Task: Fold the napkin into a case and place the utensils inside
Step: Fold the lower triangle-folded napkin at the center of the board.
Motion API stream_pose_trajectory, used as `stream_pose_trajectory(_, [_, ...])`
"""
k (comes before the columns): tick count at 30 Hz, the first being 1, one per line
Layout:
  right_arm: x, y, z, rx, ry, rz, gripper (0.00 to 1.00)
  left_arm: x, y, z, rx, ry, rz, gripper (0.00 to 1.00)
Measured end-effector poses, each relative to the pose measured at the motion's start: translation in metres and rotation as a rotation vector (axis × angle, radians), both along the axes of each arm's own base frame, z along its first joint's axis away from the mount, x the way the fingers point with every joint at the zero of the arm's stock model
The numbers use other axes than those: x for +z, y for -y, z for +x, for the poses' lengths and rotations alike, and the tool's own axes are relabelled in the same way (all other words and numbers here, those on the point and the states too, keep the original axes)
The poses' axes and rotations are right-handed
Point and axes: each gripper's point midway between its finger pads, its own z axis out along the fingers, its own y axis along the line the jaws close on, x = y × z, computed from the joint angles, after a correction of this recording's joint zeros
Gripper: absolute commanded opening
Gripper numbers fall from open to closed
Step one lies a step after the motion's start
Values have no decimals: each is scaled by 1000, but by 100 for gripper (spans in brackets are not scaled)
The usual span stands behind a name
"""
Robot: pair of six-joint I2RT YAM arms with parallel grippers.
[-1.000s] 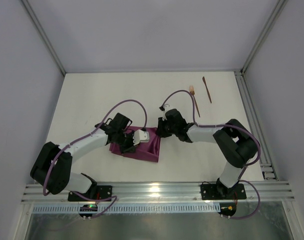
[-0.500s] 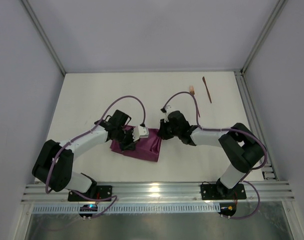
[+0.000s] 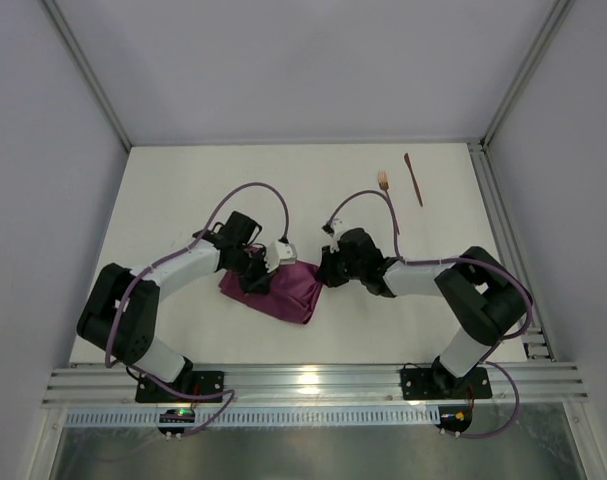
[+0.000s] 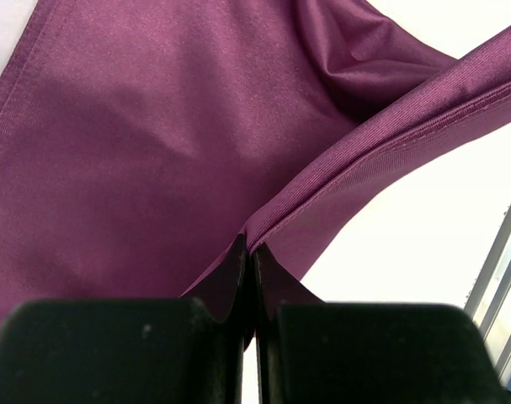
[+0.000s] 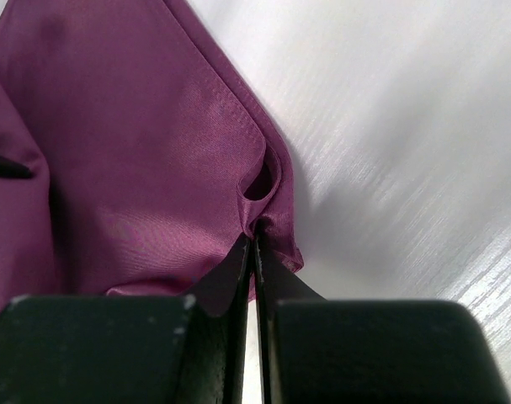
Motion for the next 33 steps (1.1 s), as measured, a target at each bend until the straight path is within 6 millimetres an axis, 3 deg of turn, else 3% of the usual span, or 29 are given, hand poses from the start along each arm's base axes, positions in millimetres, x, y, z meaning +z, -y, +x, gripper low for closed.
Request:
stream_pose_trajectory(15, [6, -2, -10, 52, 32, 51, 8, -24, 0, 16, 26, -63, 57, 0])
stream_pose_trajectory(26, [11, 1, -15, 55, 50, 60, 10, -25, -1, 19, 46, -62, 66, 1])
stream_pose_trajectory(29, [11, 2, -15, 55, 49, 59, 20, -25, -1, 19, 49, -60, 69, 2])
stream_pose_trajectory(30, [11, 2, -15, 56, 50, 58, 29, -25, -1, 19, 49, -60, 69, 2])
stream_pose_trajectory(33, [13, 5, -16, 50, 53, 45, 42, -25, -1, 19, 48, -60, 70, 3])
